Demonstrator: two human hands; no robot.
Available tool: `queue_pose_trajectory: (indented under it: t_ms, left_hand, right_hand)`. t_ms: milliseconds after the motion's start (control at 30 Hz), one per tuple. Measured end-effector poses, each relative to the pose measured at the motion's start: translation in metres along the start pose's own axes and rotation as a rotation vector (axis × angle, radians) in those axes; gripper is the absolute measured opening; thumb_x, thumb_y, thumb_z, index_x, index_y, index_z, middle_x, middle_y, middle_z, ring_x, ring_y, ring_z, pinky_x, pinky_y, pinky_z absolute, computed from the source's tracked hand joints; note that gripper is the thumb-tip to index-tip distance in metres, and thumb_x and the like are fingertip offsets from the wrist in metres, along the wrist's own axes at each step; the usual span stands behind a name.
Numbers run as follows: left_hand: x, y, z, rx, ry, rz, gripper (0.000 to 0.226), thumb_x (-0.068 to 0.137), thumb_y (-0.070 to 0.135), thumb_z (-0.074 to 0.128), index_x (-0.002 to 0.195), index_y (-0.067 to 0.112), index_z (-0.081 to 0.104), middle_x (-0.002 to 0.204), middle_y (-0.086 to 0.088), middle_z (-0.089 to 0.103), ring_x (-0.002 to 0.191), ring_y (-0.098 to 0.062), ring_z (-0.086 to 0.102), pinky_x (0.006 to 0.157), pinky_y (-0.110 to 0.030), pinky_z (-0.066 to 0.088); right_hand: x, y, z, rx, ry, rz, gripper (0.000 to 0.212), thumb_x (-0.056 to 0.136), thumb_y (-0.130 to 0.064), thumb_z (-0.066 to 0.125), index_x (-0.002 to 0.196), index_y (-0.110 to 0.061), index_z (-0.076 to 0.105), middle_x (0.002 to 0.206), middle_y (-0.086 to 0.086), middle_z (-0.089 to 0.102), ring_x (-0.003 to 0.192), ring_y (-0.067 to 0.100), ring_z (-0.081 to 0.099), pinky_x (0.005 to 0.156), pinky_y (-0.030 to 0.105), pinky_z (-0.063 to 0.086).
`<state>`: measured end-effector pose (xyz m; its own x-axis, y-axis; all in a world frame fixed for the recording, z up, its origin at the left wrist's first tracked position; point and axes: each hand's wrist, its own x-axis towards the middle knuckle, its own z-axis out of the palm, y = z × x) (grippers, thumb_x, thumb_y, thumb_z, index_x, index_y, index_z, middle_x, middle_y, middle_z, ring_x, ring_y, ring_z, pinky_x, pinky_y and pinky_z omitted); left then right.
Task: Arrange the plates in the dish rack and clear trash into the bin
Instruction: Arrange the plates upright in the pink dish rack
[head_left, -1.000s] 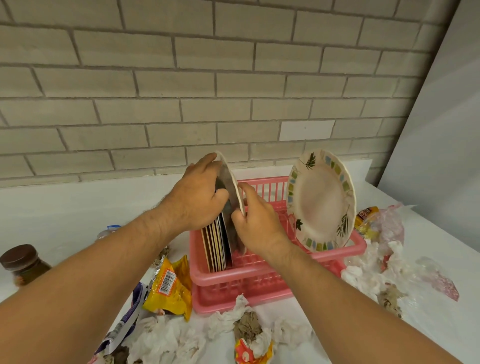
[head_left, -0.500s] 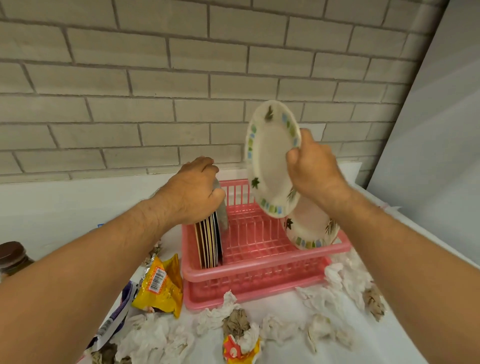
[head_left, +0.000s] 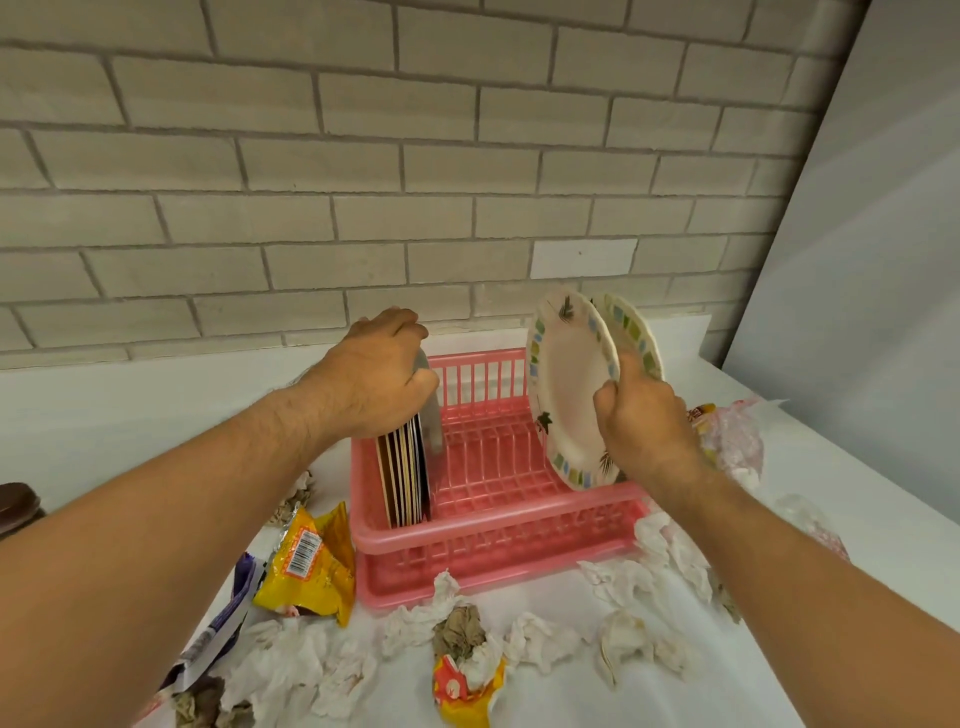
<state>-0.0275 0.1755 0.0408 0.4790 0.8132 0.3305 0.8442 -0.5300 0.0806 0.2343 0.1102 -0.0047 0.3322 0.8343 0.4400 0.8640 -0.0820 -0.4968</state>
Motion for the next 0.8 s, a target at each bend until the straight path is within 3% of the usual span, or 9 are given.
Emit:
queue_pose_trajectory:
  t_ms: [100,233,400,500,633,700,800]
  left_hand:
    - [0.0,0.001,0.001,-0.013,0.01,0.002,0.055,0.091,0.032,0.04,0.141,0.01,0.036,0.152,-0.008,0.027,0.137,-0.022,0.024,0.111,-0.032,0.018]
    - [0.0,0.003,0.003,-0.038,0.0,-0.031,0.06,0.091,0.034,0.039,0.146,0.012,0.028,0.157,-0.009,0.014,0.144,-0.024,0.008,0.116,-0.037,0.009]
    - [-0.001,0.008,0.001,-0.017,-0.014,-0.07,0.063,0.09,0.039,0.037,0.146,0.014,0.024,0.153,-0.01,0.019,0.138,-0.032,0.021,0.109,-0.042,0.027]
    - [-0.002,0.009,-0.001,-0.004,-0.013,-0.066,0.062,0.089,0.039,0.037,0.145,0.015,0.024,0.151,-0.009,0.023,0.134,-0.032,0.027,0.105,-0.042,0.032]
    - [-0.002,0.006,0.0,-0.049,0.003,-0.064,0.065,0.088,0.039,0.04,0.145,0.015,0.021,0.151,-0.006,0.025,0.134,-0.03,0.027,0.107,-0.043,0.033]
    - [-0.003,0.005,0.001,-0.077,0.01,-0.069,0.067,0.088,0.04,0.041,0.146,0.014,0.02,0.151,-0.007,0.026,0.136,-0.029,0.026,0.108,-0.043,0.032]
    - [-0.003,0.001,0.004,-0.14,0.042,-0.086,0.065,0.087,0.039,0.042,0.144,0.014,0.022,0.146,-0.009,0.035,0.131,-0.027,0.032,0.101,-0.038,0.036]
  right_hand:
    - [0.005,0.001,-0.004,-0.061,-0.042,0.033,0.069,0.09,-0.014,0.038,0.147,-0.039,0.009,0.064,0.004,0.048,0.052,0.02,0.045,0.042,0.025,0.026]
    - [0.017,0.003,-0.016,-0.134,-0.153,0.132,0.055,0.09,-0.017,0.043,0.143,-0.023,0.028,0.078,0.001,0.046,0.063,0.02,0.048,0.045,0.024,0.03]
    - [0.019,-0.002,-0.025,-0.143,-0.217,0.143,0.055,0.091,-0.025,0.052,0.142,-0.027,0.031,0.103,0.008,0.059,0.078,0.026,0.058,0.053,0.027,0.043]
    - [0.017,-0.001,-0.027,-0.129,-0.206,0.126,0.059,0.09,-0.028,0.056,0.142,-0.032,0.03,0.097,0.005,0.061,0.076,0.025,0.062,0.061,0.033,0.054]
    - [0.015,-0.002,-0.037,-0.168,-0.221,0.117,0.046,0.086,-0.039,0.061,0.129,-0.028,0.048,0.088,-0.002,0.06,0.073,0.021,0.063,0.055,0.03,0.052]
    - [0.015,-0.002,-0.045,-0.289,-0.137,0.07,0.037,0.086,-0.05,0.055,0.113,-0.024,0.059,0.076,-0.004,0.06,0.062,0.016,0.058,0.047,0.025,0.044]
    - [0.016,-0.006,-0.062,-0.47,0.144,-0.05,0.046,0.088,-0.062,0.041,0.1,-0.021,0.061,0.061,-0.006,0.047,0.053,0.016,0.047,0.043,0.02,0.026]
